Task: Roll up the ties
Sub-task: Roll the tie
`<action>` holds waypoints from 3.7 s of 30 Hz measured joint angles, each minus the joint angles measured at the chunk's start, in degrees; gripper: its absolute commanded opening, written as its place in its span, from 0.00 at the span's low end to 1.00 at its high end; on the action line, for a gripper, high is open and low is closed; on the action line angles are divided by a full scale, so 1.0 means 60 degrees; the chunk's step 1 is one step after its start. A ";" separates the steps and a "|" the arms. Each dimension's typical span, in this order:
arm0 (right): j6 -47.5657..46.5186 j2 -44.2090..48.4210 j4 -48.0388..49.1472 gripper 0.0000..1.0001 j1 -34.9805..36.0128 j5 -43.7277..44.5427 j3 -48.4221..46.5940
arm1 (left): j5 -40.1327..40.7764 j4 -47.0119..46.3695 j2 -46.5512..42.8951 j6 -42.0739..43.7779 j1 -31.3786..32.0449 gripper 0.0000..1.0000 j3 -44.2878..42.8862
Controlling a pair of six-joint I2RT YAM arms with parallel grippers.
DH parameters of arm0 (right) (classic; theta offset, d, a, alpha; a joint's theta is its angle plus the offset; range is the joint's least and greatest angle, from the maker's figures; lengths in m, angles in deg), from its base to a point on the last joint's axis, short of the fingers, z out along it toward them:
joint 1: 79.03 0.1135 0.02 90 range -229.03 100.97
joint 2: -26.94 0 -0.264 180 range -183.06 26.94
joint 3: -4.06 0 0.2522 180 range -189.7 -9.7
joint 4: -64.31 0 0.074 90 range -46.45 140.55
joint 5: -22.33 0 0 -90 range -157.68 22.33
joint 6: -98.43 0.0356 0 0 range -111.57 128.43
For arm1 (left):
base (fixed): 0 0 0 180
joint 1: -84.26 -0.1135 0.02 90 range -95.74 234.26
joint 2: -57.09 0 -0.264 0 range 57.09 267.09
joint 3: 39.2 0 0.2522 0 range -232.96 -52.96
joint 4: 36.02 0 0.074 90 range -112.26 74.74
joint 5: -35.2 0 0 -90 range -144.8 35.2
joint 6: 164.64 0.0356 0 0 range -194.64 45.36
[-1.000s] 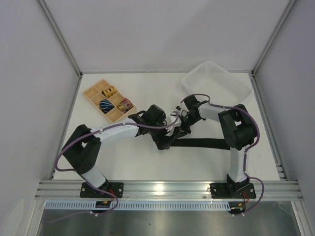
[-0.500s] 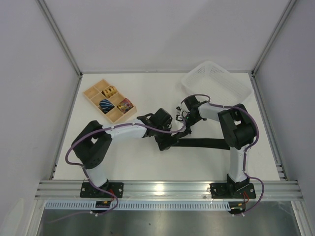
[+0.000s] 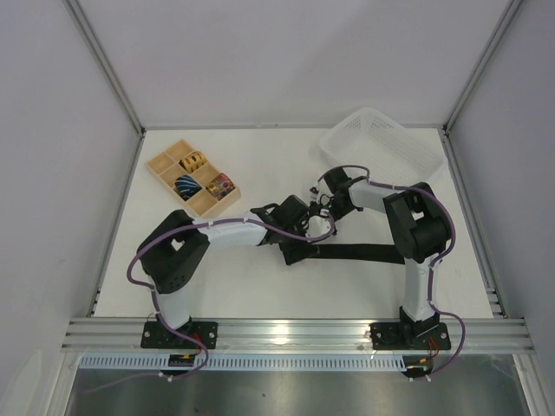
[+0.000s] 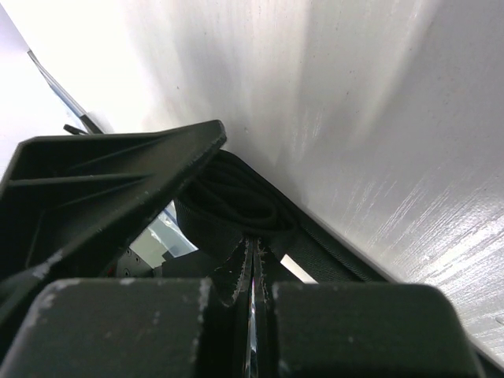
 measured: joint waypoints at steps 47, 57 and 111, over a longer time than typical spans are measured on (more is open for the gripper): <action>0.0229 0.0000 0.0142 0.00 0.0051 -0.0004 -0.0066 | -0.1111 0.0182 -0.1956 -0.1679 -0.0754 1.00 0.0240; 0.0532 0.0000 0.0397 0.00 0.0164 -0.0004 -0.0142 | -0.2441 -0.1078 -0.4488 -0.6295 -0.2379 0.99 0.0940; 0.0943 -0.0288 0.1876 0.00 0.0219 -0.1064 0.0922 | -0.4608 -0.4339 -0.1657 -1.3715 -0.4003 0.67 0.4535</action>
